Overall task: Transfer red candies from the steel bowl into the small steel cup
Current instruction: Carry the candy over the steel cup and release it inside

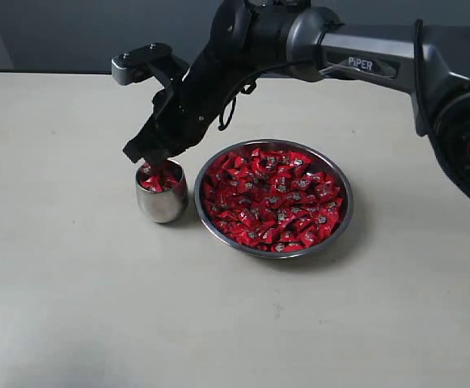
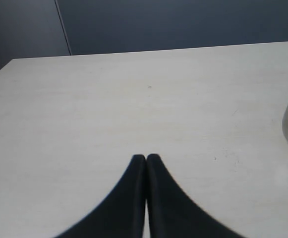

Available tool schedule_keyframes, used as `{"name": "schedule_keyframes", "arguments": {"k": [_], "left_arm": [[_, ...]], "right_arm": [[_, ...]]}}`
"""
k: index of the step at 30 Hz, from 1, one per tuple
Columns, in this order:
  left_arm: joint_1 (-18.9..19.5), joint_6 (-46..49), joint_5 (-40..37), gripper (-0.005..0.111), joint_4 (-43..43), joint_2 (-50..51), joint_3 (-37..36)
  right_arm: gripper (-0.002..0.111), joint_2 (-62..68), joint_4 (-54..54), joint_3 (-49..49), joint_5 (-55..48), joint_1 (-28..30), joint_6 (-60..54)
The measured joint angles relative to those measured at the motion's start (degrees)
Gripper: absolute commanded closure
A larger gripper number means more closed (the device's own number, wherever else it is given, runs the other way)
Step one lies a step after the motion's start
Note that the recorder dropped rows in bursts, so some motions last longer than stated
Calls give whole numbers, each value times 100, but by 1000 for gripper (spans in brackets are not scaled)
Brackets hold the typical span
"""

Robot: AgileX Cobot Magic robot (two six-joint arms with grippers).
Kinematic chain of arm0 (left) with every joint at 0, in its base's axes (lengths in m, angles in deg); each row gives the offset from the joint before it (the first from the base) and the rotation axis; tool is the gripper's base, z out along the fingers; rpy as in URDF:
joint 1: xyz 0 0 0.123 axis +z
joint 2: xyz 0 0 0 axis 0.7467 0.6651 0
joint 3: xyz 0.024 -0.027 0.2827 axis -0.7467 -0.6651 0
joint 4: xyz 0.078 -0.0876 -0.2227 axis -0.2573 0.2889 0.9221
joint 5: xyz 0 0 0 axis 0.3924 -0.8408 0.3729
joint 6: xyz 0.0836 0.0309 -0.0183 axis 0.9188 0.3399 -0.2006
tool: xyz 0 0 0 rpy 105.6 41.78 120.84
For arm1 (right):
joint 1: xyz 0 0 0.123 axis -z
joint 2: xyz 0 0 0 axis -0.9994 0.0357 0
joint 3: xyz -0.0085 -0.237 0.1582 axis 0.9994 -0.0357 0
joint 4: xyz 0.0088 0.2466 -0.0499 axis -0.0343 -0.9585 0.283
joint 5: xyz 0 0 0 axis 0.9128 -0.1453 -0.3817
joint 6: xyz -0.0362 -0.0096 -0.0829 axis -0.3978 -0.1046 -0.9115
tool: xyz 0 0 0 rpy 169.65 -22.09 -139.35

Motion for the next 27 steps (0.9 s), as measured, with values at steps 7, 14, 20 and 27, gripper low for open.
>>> {"name": "schedule_keyframes", "arguments": {"k": [7, 14, 20, 27], "left_arm": [[0, 0, 0, 106, 0, 0, 0], [0, 0, 0, 106, 0, 0, 0], [0, 0, 0, 106, 0, 0, 0], [0, 0, 0, 106, 0, 0, 0]], "right_arm": [[109, 116, -103, 0, 11, 0, -13], [109, 116, -126, 0, -103, 0, -68], [109, 116, -177, 0, -145, 0, -68], [109, 116, -473, 0, -183, 0, -131]]}}
